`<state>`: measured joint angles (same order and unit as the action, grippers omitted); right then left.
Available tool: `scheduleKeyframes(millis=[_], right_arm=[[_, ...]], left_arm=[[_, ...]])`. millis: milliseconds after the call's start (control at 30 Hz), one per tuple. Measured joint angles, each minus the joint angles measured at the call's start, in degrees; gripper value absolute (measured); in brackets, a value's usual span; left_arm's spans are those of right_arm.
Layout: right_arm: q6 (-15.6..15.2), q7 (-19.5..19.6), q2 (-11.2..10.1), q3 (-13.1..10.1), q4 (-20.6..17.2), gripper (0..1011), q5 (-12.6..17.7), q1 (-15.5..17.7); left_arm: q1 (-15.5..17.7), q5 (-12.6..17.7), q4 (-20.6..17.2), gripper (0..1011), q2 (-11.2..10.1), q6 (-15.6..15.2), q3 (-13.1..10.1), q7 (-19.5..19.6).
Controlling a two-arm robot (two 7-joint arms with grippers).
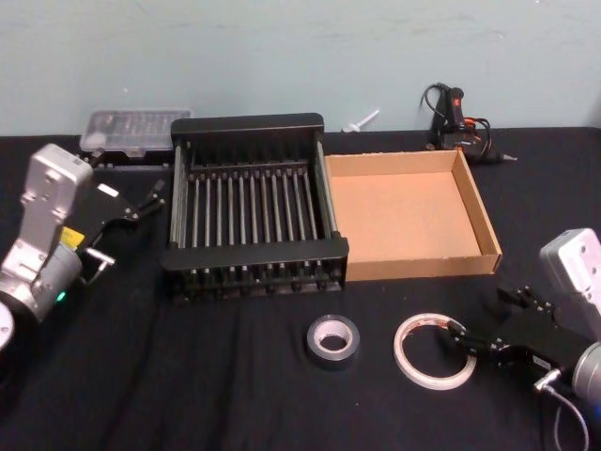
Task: Pick up the white tape and place it into the black box , Pick up the silver tape and place it into the brown box.
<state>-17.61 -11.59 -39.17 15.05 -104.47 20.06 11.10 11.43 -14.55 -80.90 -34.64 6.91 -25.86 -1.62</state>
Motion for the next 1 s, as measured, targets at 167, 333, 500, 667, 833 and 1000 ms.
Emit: scheduleKeyframes(millis=[167, 333, 500, 667, 833, 1000], right_arm=[[-1.5, -0.7, 0.4, 0.1, 0.0, 1003, -0.6, -0.2], [-3.1, -1.5, 1.0, 0.1, 0.2, 1002, -1.0, -0.5], [-5.0, -2.2, 1.7, 0.0, 0.6, 1002, -1.2, -0.9], [-5.8, -2.7, 2.4, -0.1, 0.9, 1003, -1.5, -1.1], [-6.1, -3.4, 3.2, -0.3, 1.2, 1003, -2.0, -1.3], [-6.2, -4.1, 3.6, -0.4, 1.5, 1003, -2.6, -1.5]], left_arm=[[0.0, 0.0, 0.0, 1001, 0.0, 0.0, 0.0, 0.0], [0.0, 0.0, 0.0, 1001, 0.0, 0.0, 0.0, 0.0], [0.0, 0.0, 0.0, 1001, 0.0, 0.0, 0.0, 0.0], [0.0, 0.0, 0.0, 1001, 0.0, 0.0, 0.0, 0.0], [0.0, 0.0, 0.0, 1001, 0.0, 0.0, 0.0, 0.0], [0.0, 0.0, 0.0, 1001, 0.0, 0.0, 0.0, 0.0]])
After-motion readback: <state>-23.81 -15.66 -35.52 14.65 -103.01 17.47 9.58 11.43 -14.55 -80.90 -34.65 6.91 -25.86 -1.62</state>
